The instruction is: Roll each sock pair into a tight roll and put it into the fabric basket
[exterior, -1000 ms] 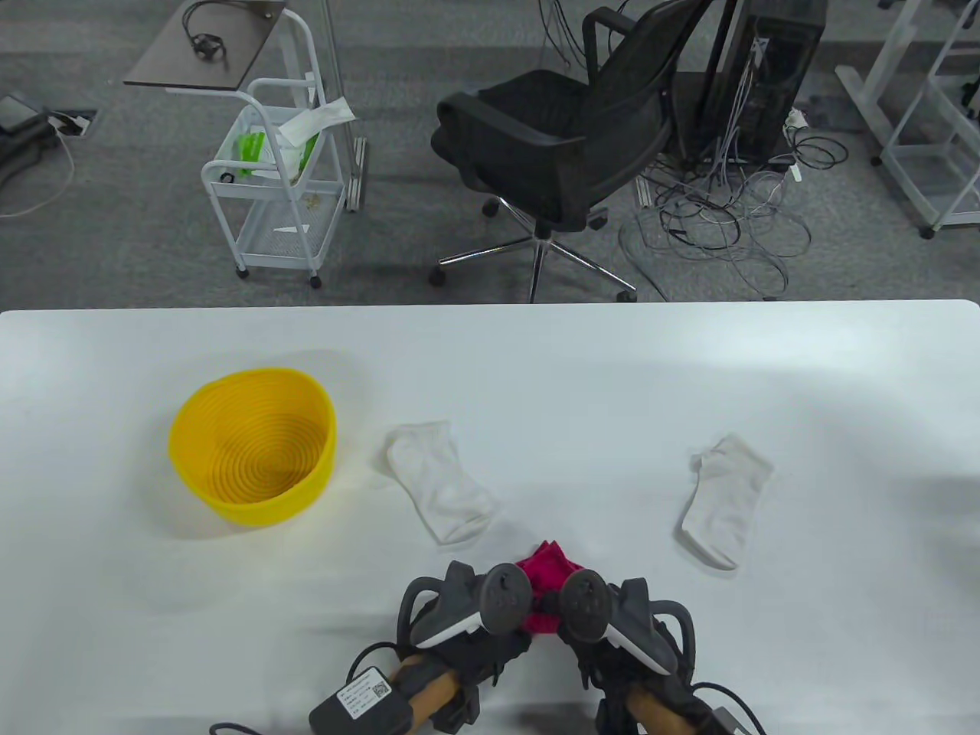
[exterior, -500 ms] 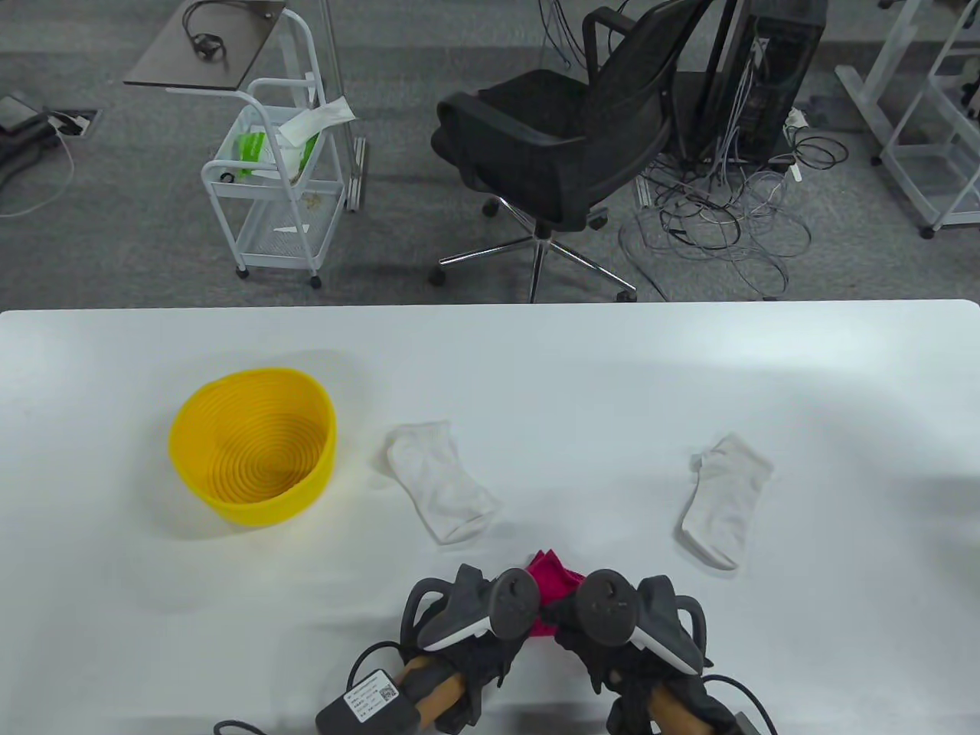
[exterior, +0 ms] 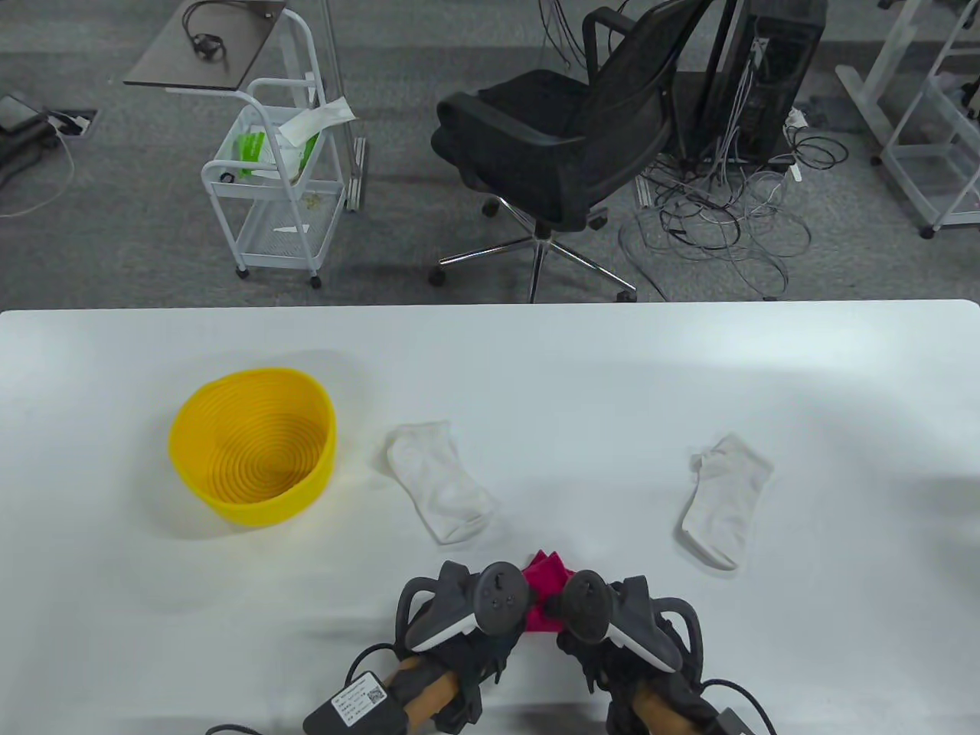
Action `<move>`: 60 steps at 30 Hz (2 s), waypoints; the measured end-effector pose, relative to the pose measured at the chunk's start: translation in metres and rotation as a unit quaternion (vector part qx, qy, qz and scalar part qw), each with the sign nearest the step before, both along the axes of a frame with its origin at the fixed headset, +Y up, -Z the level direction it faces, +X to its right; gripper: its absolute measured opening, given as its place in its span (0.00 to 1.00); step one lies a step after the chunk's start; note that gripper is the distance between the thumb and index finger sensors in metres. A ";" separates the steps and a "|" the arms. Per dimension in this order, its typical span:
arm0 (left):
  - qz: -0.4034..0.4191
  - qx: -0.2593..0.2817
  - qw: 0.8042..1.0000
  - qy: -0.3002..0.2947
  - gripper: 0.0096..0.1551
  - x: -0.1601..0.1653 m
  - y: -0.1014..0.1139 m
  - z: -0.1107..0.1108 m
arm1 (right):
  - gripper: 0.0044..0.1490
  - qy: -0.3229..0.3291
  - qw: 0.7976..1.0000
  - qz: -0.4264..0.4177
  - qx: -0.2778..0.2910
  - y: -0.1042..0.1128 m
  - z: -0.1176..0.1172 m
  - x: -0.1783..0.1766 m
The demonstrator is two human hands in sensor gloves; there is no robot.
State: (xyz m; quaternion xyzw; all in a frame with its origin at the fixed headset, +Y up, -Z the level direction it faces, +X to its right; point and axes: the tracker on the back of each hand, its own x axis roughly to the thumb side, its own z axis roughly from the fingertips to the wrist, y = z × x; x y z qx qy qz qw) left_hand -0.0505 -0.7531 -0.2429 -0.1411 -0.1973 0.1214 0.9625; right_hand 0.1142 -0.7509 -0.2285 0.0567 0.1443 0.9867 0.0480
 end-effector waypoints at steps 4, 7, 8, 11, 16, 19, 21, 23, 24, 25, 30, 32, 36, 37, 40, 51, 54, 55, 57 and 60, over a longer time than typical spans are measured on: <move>-0.037 0.000 0.999 0.002 0.34 0.003 -0.008 0.000 | 0.32 -0.005 1.000 0.007 0.005 -0.002 0.000 -0.002; -0.056 0.025 0.998 0.002 0.34 0.008 -0.009 0.000 | 0.30 -0.009 1.000 0.003 0.008 -0.002 0.000 -0.002; -0.051 0.035 0.998 0.004 0.31 0.009 -0.009 0.000 | 0.30 -0.007 1.000 -0.001 0.012 -0.001 0.001 0.000; -0.046 0.037 0.998 0.004 0.27 0.010 -0.009 0.001 | 0.28 -0.004 0.999 -0.019 0.025 0.004 0.001 0.004; -0.047 0.032 0.998 -0.001 0.26 0.012 -0.009 0.001 | 0.26 0.007 0.997 -0.041 0.058 0.014 0.004 0.006; -0.049 0.017 0.999 -0.006 0.26 0.012 -0.009 0.001 | 0.28 0.028 0.998 -0.025 0.047 0.014 0.006 0.000; -0.049 0.008 0.999 -0.005 0.26 0.012 -0.010 0.001 | 0.31 0.029 0.999 -0.012 0.026 0.010 0.005 -0.002; -0.043 0.007 0.999 -0.001 0.27 0.010 -0.010 0.001 | 0.34 0.024 1.000 -0.008 -0.003 0.005 0.003 0.000; -0.037 0.003 0.999 0.002 0.27 0.009 -0.009 0.000 | 0.36 0.020 1.000 -0.007 -0.007 0.002 0.003 0.001; -0.032 0.000 0.999 0.004 0.27 0.008 -0.006 -0.001 | 0.36 0.017 1.000 -0.001 -0.006 0.000 0.002 0.001; 0.028 0.048 0.997 0.046 0.28 -0.005 0.021 -0.003 | 0.36 0.012 0.999 0.027 0.013 -0.004 0.001 -0.003; 0.044 0.043 0.997 0.045 0.27 -0.009 0.023 -0.003 | 0.34 0.013 0.999 0.031 0.020 -0.005 0.002 -0.004; 0.020 0.010 1.000 0.008 0.28 -0.009 0.011 -0.003 | 0.31 0.001 1.000 0.018 0.020 -0.005 0.000 -0.001; 0.007 0.005 1.000 0.004 0.29 -0.008 0.009 -0.004 | 0.30 -0.003 1.000 0.011 0.017 -0.005 -0.001 0.000; -0.010 0.006 1.000 -0.003 0.31 -0.007 0.004 -0.005 | 0.29 -0.015 1.000 -0.008 0.014 -0.005 -0.003 0.002; -0.053 0.027 0.998 -0.024 0.25 0.009 -0.009 0.001 | 0.27 0.011 0.998 -0.027 0.053 0.012 0.002 0.005; -0.053 0.020 0.998 -0.021 0.25 0.008 -0.009 0.000 | 0.27 0.019 0.996 -0.060 0.060 0.021 0.004 0.010; -0.052 0.015 0.998 -0.020 0.25 0.007 -0.009 0.000 | 0.27 0.024 0.995 -0.071 0.065 0.024 0.005 0.010; -0.048 0.006 0.999 -0.019 0.25 0.007 -0.009 -0.001 | 0.27 0.041 0.994 -0.068 0.070 0.027 0.009 0.009; -0.038 -0.006 0.999 -0.015 0.25 0.005 -0.010 -0.003 | 0.28 0.055 0.997 -0.036 0.036 0.021 0.008 0.005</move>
